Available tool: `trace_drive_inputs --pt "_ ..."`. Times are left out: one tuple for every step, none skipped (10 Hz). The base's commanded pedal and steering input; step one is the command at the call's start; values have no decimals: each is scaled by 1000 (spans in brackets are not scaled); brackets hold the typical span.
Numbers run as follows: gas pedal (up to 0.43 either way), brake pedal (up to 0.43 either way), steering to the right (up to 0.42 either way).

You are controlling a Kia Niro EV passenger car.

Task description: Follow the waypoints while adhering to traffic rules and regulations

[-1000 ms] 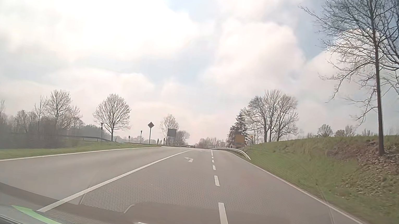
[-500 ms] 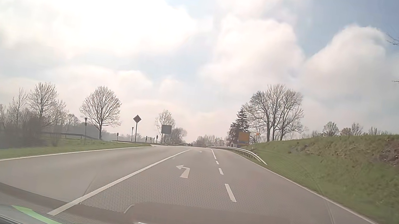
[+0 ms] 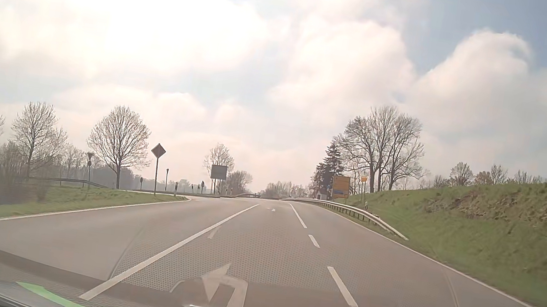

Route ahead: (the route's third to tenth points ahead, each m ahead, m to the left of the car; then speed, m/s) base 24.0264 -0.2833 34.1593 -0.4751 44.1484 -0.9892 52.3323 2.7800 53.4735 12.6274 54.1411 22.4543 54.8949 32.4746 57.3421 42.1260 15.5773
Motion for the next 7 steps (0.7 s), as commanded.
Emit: trace_drive_inputs --pt "0 274 6" --pt "0 274 7" --pt "0 274 8" --pt "0 280 9" --pt "0 287 9" --pt "0 293 9" --pt "0 293 9"
